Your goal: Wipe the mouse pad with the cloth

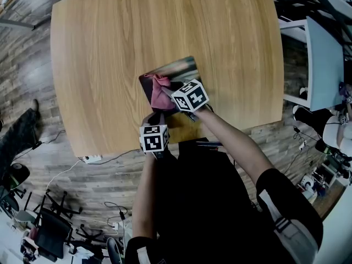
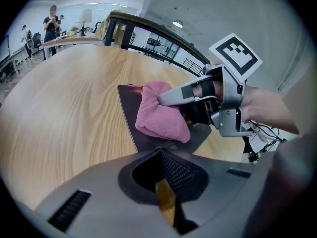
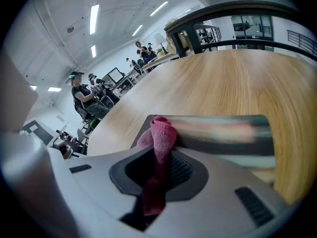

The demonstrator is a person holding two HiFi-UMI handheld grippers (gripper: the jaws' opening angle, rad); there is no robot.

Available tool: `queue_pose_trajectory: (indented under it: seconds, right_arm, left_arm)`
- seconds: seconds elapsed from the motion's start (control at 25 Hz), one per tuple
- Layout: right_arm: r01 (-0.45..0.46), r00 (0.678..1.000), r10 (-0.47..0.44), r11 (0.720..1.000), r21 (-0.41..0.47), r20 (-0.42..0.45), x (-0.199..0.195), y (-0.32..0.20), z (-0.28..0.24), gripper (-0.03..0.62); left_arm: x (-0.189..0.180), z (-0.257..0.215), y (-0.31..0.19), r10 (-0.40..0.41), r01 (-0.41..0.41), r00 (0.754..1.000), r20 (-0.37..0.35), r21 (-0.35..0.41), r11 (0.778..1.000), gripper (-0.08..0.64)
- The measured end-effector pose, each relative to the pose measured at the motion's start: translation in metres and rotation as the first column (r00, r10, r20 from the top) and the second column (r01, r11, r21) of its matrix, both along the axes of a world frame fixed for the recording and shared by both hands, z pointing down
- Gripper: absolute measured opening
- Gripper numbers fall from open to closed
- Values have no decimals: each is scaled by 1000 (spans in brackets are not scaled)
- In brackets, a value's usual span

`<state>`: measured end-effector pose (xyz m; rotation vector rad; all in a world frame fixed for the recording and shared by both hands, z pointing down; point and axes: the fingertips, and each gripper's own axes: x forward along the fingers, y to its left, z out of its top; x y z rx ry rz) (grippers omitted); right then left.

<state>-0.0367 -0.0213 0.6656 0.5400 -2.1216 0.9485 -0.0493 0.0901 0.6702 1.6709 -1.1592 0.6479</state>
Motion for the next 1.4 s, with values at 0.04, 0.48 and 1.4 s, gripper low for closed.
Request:
queue_pose_trajectory:
  seconds: [0.04, 0.48, 1.4]
  right_arm:
    - [-3, 1000, 3, 1000, 1, -2, 3, -1, 0, 66]
    - [-43, 999, 44, 999, 15, -17, 37, -14, 0, 66]
    - [-135, 987, 139, 989, 58, -80, 107, -46, 1, 67]
  left_arm:
    - [0, 0, 0, 1, -1, 1000, 1, -1, 1000, 23]
    - [4, -2, -2, 5, -5, 1000, 15, 5, 1000, 23]
    - [2, -3, -7, 7, -7, 1000, 30, 10, 1000, 23]
